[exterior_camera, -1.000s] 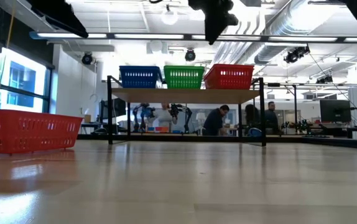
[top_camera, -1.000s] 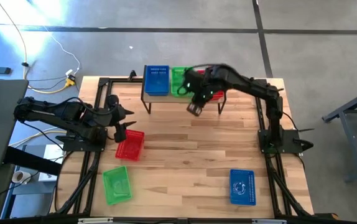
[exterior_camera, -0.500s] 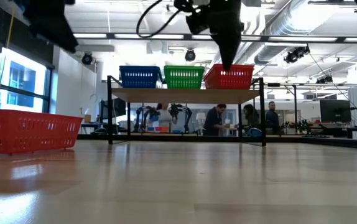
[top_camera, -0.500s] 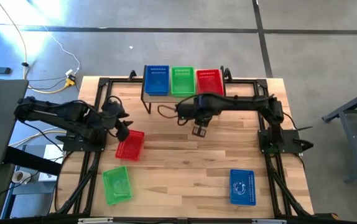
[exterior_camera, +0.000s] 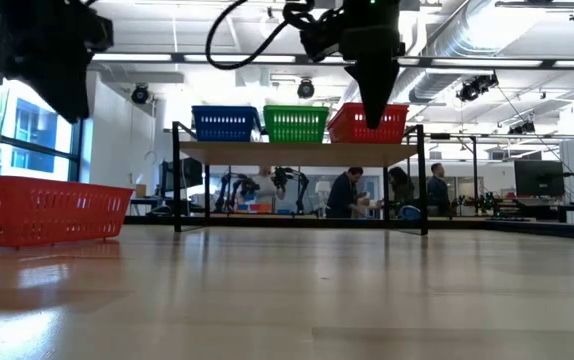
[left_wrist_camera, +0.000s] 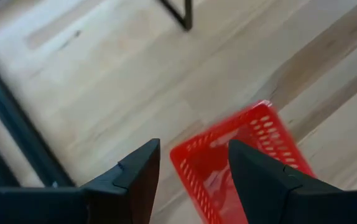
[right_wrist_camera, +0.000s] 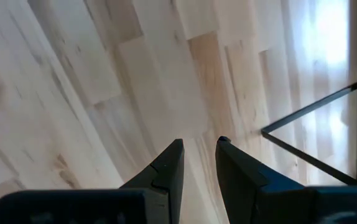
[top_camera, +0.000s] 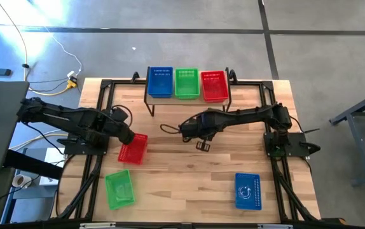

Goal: Stack baskets on shelf by color
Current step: Stack the red bin on top of the red bin on the shelf

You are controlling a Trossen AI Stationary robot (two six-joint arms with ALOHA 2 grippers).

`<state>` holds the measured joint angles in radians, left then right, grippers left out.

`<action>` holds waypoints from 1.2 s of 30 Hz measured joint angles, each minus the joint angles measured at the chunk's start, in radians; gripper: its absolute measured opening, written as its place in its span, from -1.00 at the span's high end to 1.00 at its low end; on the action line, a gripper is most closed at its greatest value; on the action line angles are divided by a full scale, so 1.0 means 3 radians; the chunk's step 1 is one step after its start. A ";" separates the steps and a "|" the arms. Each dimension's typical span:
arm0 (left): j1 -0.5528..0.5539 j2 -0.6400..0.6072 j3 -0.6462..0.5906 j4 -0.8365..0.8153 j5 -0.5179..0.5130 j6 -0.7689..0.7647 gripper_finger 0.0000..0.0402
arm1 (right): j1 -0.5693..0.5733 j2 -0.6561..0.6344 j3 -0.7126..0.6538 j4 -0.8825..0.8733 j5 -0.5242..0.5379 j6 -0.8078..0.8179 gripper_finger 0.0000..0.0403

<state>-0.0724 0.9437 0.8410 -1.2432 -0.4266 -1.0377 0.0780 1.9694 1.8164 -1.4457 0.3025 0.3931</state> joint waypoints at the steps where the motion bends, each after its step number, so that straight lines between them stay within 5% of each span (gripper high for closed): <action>1: -0.0001 0.0043 0.0000 -0.0018 0.0043 -0.0037 0.10 | 0.0023 0.0000 0.0000 0.0008 0.0055 0.0044 0.61; 14: -0.0036 0.0557 0.0000 -0.0138 0.0293 -0.0261 0.10 | 0.0072 0.0000 0.0000 0.0006 0.0212 0.0169 0.61; 20: -0.0187 0.0601 0.0000 -0.0143 0.0417 -0.0410 0.10 | 0.0065 -0.0078 0.0000 -0.0338 0.0640 0.0286 0.61; 36: -0.0535 0.0601 -0.0434 0.0196 0.0532 -0.1250 0.10 | -0.0059 -0.0392 0.0001 -0.0338 0.0730 0.0177 0.61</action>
<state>-0.2329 1.1240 0.7108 -1.1843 -0.2669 -1.4127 0.0604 1.8519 1.8168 -1.5470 0.5217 0.4461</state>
